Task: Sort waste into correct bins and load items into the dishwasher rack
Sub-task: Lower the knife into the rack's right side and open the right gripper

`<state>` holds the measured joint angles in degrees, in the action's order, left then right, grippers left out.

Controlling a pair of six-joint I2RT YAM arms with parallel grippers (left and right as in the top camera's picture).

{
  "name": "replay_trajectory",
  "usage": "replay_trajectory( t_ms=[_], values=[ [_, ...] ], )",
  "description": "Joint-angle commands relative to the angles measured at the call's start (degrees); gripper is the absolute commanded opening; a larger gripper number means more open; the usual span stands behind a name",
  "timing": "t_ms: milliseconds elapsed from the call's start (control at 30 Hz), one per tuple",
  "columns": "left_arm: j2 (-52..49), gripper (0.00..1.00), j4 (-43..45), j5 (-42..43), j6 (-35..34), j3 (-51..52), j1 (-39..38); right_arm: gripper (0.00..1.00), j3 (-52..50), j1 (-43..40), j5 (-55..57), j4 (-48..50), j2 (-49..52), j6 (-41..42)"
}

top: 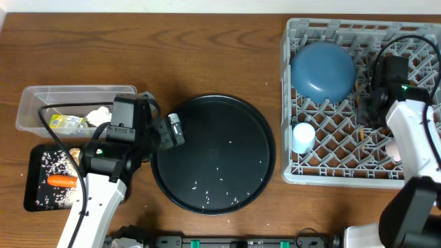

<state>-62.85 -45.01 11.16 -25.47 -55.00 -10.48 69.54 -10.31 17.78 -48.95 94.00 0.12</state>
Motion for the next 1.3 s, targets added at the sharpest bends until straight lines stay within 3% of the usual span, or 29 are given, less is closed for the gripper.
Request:
replay_trajectory(
  t_ms=[0,67,167,300,367,633,1267],
  values=[
    [-0.02,0.98,-0.17,-0.74,0.33,-0.61,0.28,0.49,0.33,-0.59,-0.37,0.83,0.50,-0.87],
    [-0.02,0.98,-0.17,-0.74,0.33,-0.61,0.28,0.57,0.63,-0.52,-1.75,1.51,-0.02,-0.87],
    [-0.02,0.98,-0.17,-0.74,0.33,-0.61,0.28,0.63,1.97,-0.44,-3.52,0.31,-1.57,-0.85],
    [-0.02,0.98,-0.17,-0.74,0.33,-0.61,0.28,0.66,4.81,-0.31,-15.17,-3.63,-6.12,-0.74],
    [-0.02,0.98,-0.17,-0.74,0.33,-0.61,0.28,0.99,5.49,-0.17,-22.67,-4.57,-9.31,2.16],
    [-0.02,0.98,-0.17,-0.74,0.33,-0.61,0.28,0.99,5.46,-0.17,-27.26,-4.61,-17.14,4.11],
    [-0.02,0.98,-0.17,-0.74,0.33,-0.61,0.28,0.99,5.46,-0.17,-27.23,-4.61,-17.33,4.11]
  ],
)
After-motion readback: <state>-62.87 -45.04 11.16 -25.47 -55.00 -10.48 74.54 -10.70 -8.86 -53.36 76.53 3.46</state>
